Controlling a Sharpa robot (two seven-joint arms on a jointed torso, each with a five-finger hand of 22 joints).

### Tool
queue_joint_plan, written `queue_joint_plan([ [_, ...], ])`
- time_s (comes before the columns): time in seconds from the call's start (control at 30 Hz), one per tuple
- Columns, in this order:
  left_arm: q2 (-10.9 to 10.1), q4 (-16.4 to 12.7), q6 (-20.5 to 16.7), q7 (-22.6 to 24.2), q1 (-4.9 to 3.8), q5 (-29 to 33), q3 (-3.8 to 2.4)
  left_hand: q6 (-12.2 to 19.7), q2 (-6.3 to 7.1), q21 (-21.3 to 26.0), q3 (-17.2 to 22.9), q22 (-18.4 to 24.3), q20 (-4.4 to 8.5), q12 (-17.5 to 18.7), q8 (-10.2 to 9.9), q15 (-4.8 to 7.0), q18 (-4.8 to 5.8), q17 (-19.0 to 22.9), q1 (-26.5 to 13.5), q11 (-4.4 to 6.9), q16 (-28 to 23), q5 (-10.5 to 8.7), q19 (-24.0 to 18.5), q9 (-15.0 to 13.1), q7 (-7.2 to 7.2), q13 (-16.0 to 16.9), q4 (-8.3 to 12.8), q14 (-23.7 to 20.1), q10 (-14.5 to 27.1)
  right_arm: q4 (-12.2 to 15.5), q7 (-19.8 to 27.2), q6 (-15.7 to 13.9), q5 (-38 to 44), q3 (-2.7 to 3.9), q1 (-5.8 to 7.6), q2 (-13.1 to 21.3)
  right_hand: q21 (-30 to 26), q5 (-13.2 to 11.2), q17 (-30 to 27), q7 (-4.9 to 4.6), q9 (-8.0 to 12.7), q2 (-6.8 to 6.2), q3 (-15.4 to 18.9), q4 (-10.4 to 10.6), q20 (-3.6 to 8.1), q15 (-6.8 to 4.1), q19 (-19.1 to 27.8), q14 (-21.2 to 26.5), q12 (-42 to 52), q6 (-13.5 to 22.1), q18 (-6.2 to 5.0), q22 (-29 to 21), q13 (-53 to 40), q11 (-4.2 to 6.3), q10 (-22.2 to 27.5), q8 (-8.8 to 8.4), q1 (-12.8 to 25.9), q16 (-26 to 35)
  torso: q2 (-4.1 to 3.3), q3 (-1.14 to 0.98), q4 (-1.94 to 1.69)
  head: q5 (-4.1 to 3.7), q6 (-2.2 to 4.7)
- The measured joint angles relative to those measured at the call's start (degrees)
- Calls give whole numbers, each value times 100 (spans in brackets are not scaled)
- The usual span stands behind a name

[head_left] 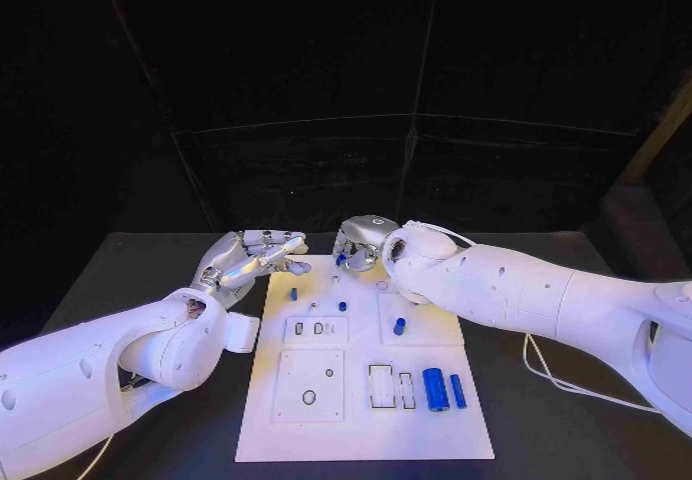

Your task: Assemble the parts on the task board

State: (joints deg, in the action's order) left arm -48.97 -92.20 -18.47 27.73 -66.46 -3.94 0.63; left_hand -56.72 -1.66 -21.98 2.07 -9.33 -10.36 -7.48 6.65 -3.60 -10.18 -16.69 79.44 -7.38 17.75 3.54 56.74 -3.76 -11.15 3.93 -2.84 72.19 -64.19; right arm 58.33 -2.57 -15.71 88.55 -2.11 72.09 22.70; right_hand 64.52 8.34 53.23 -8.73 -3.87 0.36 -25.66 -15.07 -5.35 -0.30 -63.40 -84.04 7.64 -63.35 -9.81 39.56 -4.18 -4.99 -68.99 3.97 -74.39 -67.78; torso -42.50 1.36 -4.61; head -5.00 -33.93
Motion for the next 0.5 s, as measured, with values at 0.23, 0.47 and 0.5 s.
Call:
queue_joint_plan([
  [0.23,4,5,3,-4,-3,0,0,0,0,0,0,-1,0,0,0,0,0,0,0,0,0,0,0,0,0,0,0,0,0,-53,-113,34,55,-7,-8,-51,44,0,-14,-47,-1,-60,-103,23,-35,0,35,0,-42,96,0,22,28,-2,125,1,61,0,-4,2,-9,14,-6],
  [0.47,8,12,9,-7,-8,0,0,0,0,0,0,-1,0,0,0,0,0,1,0,0,0,0,0,0,0,0,0,0,0,-83,-219,27,121,-9,-11,-99,67,3,-69,-90,8,-158,-166,70,-72,33,73,9,-134,196,0,2,51,-63,312,1,114,-23,-9,2,-3,31,-12],
  [0.5,9,13,10,-8,-8,0,0,0,0,0,0,-1,0,0,0,0,0,1,0,0,0,0,0,0,0,0,0,0,0,-87,-227,25,126,-9,-12,-105,67,3,-73,-104,8,-176,-198,72,-95,42,96,0,-154,211,0,-5,51,-69,335,1,132,-23,-10,2,-3,31,-12],
])
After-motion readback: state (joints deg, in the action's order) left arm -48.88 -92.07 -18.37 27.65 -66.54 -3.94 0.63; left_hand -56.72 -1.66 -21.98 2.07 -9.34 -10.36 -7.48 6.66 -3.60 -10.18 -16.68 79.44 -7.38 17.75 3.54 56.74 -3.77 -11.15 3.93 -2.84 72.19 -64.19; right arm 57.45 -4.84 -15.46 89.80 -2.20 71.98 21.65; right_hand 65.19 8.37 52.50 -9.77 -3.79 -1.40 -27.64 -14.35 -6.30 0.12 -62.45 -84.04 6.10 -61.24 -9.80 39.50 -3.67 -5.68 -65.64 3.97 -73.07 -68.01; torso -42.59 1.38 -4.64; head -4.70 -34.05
